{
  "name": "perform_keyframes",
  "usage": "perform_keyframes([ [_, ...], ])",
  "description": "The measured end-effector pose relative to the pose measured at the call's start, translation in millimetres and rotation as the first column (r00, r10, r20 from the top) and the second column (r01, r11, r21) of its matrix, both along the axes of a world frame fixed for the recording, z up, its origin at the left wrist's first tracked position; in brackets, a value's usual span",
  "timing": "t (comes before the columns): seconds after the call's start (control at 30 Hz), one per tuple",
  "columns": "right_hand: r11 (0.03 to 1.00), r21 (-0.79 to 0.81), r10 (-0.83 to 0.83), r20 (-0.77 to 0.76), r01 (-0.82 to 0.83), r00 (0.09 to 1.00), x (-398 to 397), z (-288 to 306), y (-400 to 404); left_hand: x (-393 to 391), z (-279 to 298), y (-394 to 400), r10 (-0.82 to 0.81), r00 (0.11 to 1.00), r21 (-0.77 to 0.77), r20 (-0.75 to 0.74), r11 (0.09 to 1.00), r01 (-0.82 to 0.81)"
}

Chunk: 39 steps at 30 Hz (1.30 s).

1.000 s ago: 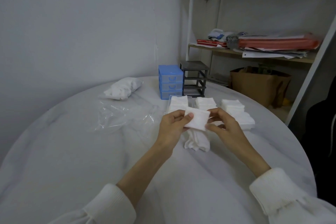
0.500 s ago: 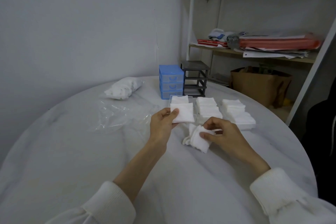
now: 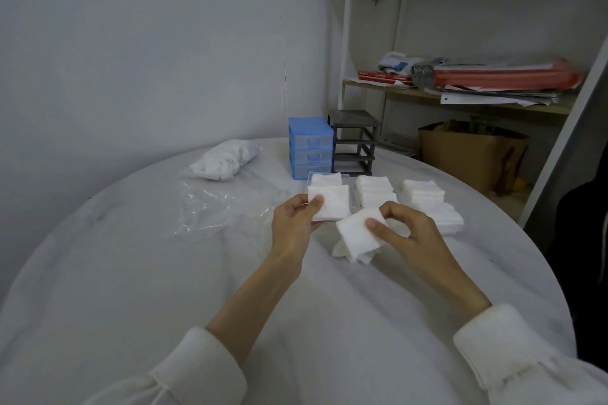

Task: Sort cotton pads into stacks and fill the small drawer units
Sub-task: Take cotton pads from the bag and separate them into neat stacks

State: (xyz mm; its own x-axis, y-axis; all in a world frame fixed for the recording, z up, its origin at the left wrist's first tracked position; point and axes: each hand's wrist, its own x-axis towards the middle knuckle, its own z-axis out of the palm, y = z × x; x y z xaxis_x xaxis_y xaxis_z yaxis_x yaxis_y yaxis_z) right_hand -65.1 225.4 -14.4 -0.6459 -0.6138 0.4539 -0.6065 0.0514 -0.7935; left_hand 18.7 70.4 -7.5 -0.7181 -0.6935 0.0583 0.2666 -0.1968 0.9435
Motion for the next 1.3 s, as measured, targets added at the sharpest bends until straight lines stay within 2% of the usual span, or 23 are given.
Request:
perform_keyframes([
  [0.1,0.999,-0.005,0.038,0.014,-0.038,0.999,2.0,1.6,-0.6,0.0,-0.2,0.5,0.002,1.000,-0.008,0.005,1.000,-0.002],
  [0.23,1.000,-0.010,0.011,0.102,-0.010,0.995,2.6,2.2,-1.8,-0.3,0.0,2.0,0.002,1.000,-0.013,0.012,1.000,-0.002],
  [0.37,1.000,-0.016,-0.004,0.091,0.005,0.996,2.4,1.6,-2.3,1.1,-0.4,2.5,-0.001,1.000,-0.029,0.012,1.000,0.001],
  [0.5,0.997,0.012,-0.069,-0.067,0.070,0.995,-3.6,-0.8,-0.7,1.4,-0.8,1.8,0.005,1.000,-0.036,0.017,0.999,-0.005],
  [0.57,0.995,0.035,-0.088,-0.090,0.091,0.992,-5.3,-2.3,0.0,1.1,-1.4,1.2,0.007,1.000,-0.042,0.022,0.999,-0.006],
  [0.73,0.971,0.179,-0.107,-0.262,0.158,0.959,-7.2,-6.7,-0.1,0.1,-1.8,0.5,0.018,0.999,-0.053,0.035,0.998,-0.017],
  [0.8,0.964,0.169,-0.138,-0.342,0.205,0.929,-8.8,-6.6,0.9,0.2,-2.5,0.2,0.018,0.999,-0.061,0.041,0.998,-0.016],
  [0.9,0.974,0.158,-0.091,-0.386,0.163,0.918,-9.5,-7.2,1.7,0.9,-4.3,0.7,0.008,0.999,-0.078,0.053,0.997,-0.004],
  [1.0,0.978,0.183,-0.036,-0.325,0.100,0.945,-7.5,-9.2,0.6,1.1,-6.7,5.0,-0.016,0.997,-0.109,0.073,0.994,0.024],
  [1.1,0.973,0.195,-0.067,-0.271,0.123,0.960,-5.4,-8.8,-0.1,0.5,-10.1,12.4,-0.042,0.993,-0.179,0.110,0.982,0.062],
  [1.23,0.992,0.112,-0.056,-0.082,0.065,0.995,1.1,-5.2,-0.8,0.3,-12.3,17.7,-0.029,0.988,-0.249,0.151,0.966,0.067],
  [1.3,0.996,0.068,-0.049,-0.065,0.054,0.997,1.8,-4.2,-1.4,-0.6,-13.3,17.7,-0.025,0.987,-0.246,0.156,0.967,0.064],
])
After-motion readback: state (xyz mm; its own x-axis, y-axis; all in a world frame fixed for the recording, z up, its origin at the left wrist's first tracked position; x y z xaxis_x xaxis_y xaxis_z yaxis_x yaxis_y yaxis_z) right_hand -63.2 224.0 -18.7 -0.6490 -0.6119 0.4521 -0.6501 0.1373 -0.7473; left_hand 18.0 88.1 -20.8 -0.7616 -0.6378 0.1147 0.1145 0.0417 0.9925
